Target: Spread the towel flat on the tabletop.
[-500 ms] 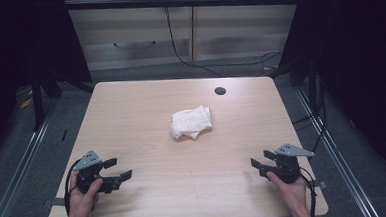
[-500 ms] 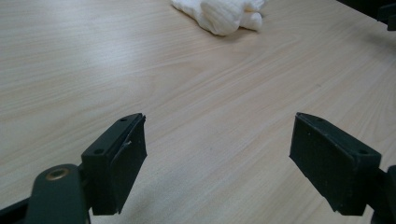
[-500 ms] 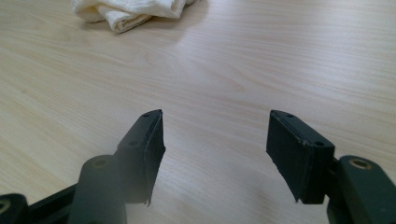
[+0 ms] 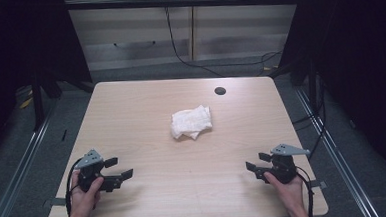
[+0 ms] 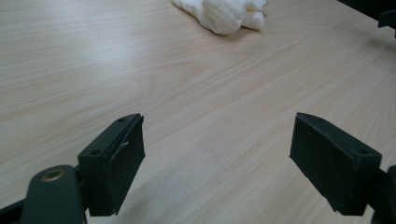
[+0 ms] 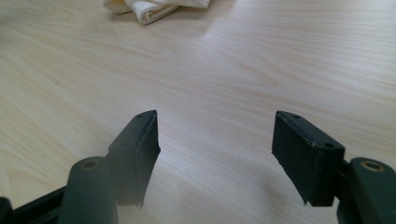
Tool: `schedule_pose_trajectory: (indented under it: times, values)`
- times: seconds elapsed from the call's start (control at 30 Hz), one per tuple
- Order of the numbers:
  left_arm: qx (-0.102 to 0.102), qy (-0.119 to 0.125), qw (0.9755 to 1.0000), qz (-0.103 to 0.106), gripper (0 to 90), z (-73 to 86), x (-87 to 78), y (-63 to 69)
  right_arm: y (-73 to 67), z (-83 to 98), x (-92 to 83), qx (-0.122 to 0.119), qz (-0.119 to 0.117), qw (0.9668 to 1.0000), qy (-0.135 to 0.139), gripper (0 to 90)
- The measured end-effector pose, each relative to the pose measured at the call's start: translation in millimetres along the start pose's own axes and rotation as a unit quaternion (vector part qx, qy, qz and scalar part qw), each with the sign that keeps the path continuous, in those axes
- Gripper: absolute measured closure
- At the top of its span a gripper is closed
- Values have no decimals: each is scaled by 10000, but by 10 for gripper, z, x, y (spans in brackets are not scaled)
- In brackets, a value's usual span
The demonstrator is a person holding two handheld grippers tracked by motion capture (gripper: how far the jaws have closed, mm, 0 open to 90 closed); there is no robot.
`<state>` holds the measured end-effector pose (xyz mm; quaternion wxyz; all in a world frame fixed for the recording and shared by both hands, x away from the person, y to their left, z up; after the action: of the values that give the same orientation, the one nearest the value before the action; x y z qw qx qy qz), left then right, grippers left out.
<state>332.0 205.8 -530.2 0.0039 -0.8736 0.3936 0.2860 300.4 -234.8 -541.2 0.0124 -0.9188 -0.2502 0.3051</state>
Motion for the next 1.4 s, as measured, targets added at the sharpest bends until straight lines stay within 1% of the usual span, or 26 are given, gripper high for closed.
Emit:
schedule_pose_trajectory:
  times: [0.1,0.2,0.27,0.33,0.37,0.4,0.47,0.5,0.63,0.67,0.73,0.8,0.83,0.87,0.97,1.03,1.07,1.2,1.27,1.37,1.4]
  values:
    - [42,-10,10000,23,175,-6,10,18,-23,2,9,-34,-58,10000,-30,311]
    - [116,-20,9999,45,175,-2,1,39,-65,-4,5,-110,-63,9999,-86,311]
    - [126,3,9999,71,174,-3,-11,55,-146,-25,12,-148,-156,9997,-128,305]
    - [144,3,9999,86,174,-2,-14,58,-204,-57,22,-192,-223,9995,-113,318]
    - [135,18,9999,96,174,-6,-12,60,-204,-57,22,-192,-223,9995,-113,318]
    - [136,19,9998,109,174,-8,-8,60,-229,-73,32,-193,-273,9994,-125,329]
    - [156,-9,9998,98,174,-4,-1,50,-275,-128,95,-212,-402,9988,-155,354]
    - [137,-4,9999,90,174,-5,4,48,-275,-128,95,-212,-402,9988,-155,354]
    - [131,-14,9999,81,175,-4,6,46,-319,-223,196,-309,-503,9981,-183,380]
    - [140,-14,9999,83,175,-4,4,49,-361,-279,230,-346,-594,9975,-172,385]
    - [147,-38,9998,101,175,3,3,62,-386,-305,244,-369,-608,9973,-170,381]
    - [174,-43,9998,106,174,4,3,65,-454,-367,283,-428,-706,9964,-187,379]
    - [174,-42,9998,116,174,3,6,68,-454,-367,283,-428,-706,9964,-187,379]
    - [171,-48,9998,120,174,5,9,70,-477,-410,318,-403,-766,9962,-126,407]
    - [171,-68,9997,129,174,9,17,66,-488,-437,355,-404,-797,9959,-103,409]
    - [195,-83,9997,117,174,11,16,55,-491,-444,397,-438,-836,9954,-174,395]
    - [193,-87,9997,115,174,12,14,53,-496,-454,411,-415,-862,9952,-194,397]
    - [185,-70,9997,125,174,9,7,66,-533,-530,445,-389,-1048,9937,-108,399]
    - [202,-77,9997,126,174,9,6,65,-547,-565,462,-409,-1087,9932,-94,400]
    - [183,-80,9997,130,174,11,12,64,-559,-593,503,-434,-1134,9925,-146,406]
    - [185,-85,9997,124,174,11,14,59,-566,-619,535,-445,-1197,9917,-152,457]
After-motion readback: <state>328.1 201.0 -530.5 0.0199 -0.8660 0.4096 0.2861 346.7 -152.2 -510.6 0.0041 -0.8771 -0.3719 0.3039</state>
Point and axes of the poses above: each handheld gripper's, and its own axes: x roughly forward along the jaws, z roughly out of its underside, y roughly to its right, the point moved 9 cm from there along x, roughly forward along the jaws, and after that the axes turned 2 degrees about y, right-handed, at the moved point
